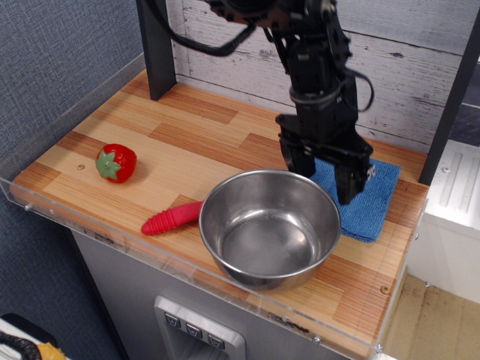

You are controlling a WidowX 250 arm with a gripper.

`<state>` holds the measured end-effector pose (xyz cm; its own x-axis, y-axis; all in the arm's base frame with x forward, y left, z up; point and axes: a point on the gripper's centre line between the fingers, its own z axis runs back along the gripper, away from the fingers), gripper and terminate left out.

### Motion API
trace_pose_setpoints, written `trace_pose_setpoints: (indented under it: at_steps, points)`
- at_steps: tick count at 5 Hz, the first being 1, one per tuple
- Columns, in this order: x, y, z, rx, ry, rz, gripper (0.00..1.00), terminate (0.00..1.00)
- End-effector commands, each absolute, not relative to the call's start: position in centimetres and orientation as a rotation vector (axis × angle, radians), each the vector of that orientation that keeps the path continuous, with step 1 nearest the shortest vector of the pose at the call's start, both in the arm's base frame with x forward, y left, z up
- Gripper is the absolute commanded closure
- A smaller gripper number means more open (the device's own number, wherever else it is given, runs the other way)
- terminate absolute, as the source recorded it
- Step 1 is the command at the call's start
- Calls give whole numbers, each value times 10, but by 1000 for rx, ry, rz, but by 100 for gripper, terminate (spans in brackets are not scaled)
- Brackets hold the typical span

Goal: Trying to pic the blue table cloth.

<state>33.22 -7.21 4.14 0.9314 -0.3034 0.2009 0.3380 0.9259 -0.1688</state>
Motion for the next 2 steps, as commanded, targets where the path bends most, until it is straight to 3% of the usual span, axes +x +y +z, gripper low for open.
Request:
trace_pose_setpoints:
  at_steps: [1, 2]
  points:
    - [344, -71, 92, -224, -298, -317, 0, 0]
    - [342, -55, 109, -224, -326, -265, 0, 0]
